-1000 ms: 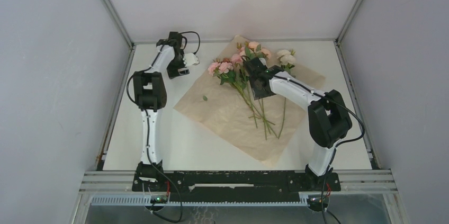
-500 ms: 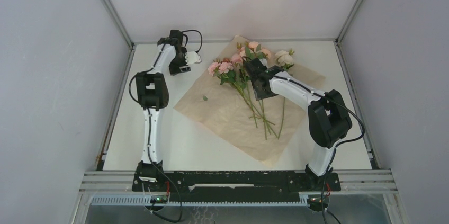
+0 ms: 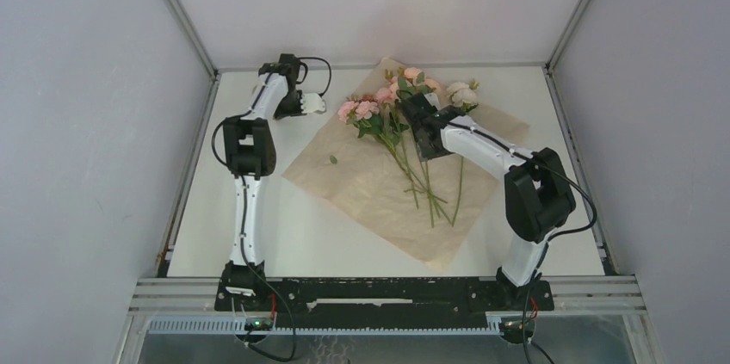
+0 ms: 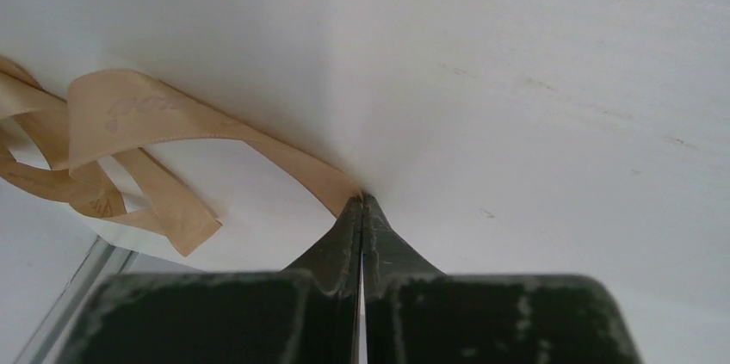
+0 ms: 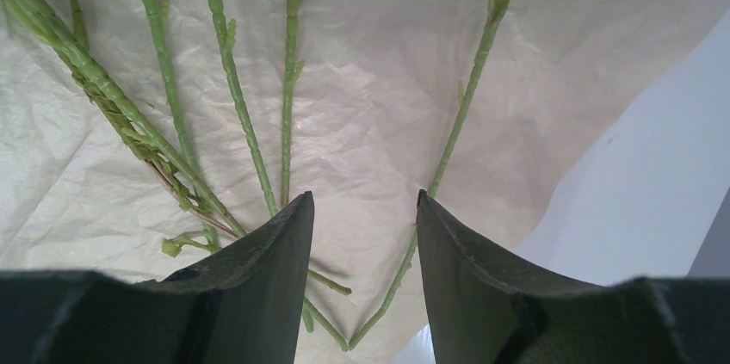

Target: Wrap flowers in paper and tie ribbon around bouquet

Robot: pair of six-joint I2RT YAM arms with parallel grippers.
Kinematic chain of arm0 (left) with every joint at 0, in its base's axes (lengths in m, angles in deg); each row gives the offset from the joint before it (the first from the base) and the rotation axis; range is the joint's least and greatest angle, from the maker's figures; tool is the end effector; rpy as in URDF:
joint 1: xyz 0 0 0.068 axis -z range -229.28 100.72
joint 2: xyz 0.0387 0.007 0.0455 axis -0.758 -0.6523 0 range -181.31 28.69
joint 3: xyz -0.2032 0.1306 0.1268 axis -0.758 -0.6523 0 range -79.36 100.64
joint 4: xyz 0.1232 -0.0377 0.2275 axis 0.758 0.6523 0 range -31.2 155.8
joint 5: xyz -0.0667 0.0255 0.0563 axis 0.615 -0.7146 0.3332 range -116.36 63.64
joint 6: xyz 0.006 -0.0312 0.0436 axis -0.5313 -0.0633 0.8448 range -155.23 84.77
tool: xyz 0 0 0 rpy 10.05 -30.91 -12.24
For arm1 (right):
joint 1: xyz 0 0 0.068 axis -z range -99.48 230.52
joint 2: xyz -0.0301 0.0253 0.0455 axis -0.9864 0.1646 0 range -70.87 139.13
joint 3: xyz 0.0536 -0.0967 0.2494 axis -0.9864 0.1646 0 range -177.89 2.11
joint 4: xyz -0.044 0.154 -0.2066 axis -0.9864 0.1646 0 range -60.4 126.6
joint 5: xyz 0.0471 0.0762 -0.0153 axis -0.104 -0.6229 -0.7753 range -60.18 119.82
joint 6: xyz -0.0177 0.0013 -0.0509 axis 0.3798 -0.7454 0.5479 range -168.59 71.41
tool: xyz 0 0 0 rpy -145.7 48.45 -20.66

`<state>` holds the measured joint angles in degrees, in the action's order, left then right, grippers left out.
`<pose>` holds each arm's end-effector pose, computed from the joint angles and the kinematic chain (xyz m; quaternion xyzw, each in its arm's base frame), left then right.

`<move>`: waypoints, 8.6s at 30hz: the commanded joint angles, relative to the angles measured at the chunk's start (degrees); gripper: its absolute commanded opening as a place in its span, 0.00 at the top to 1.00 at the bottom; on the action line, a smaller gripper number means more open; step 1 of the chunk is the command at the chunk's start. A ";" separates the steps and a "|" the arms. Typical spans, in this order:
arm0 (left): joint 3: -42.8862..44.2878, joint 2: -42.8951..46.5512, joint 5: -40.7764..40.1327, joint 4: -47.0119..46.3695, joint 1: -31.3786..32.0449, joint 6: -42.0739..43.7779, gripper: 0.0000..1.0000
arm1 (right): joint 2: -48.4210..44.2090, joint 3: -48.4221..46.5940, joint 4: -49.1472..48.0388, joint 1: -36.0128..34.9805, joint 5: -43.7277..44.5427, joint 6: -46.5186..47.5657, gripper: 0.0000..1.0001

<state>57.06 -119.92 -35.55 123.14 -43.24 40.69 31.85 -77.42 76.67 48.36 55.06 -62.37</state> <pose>0.5205 -0.0495 0.1516 0.6421 0.7534 0.1321 0.0502 0.3152 0.1802 0.2298 -0.1166 0.9551 -0.1329 0.2379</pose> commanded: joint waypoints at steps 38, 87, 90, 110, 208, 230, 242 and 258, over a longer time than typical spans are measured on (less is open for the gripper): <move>-59.55 93.96 1.66 18.43 -28.67 -12.83 1.00 | -21.57 6.93 -6.03 -12.09 -8.46 3.32 0.43; -62.53 64.38 17.44 -2.06 -2.24 -48.58 0.15 | 0.06 -2.91 -16.13 12.64 -14.85 3.97 1.00; -63.16 66.04 18.06 -2.19 -2.58 -48.45 0.13 | 1.05 -4.02 -19.48 9.79 -16.83 3.58 1.00; -63.94 66.53 28.83 -2.66 -2.63 -54.33 0.18 | 13.13 -18.73 -7.48 8.28 -10.87 5.89 0.41; -72.54 82.46 49.72 -12.58 -3.85 -51.93 0.20 | -21.35 39.10 -42.29 -31.81 -44.03 51.66 0.40; -71.51 85.00 55.54 1.62 4.93 -31.62 0.15 | -13.08 31.50 -33.17 -22.69 -55.76 37.28 1.00; -81.23 76.02 42.21 -17.88 27.48 -20.95 0.10 | -16.04 31.11 -36.52 -8.56 -75.04 22.20 1.00; -86.02 67.30 39.12 -36.66 36.30 -27.83 0.39 | -16.70 31.10 -38.62 -3.55 -80.59 18.60 1.00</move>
<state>-29.45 -52.23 1.37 89.32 -7.26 14.64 17.58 -44.57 40.73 43.90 -23.17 -42.08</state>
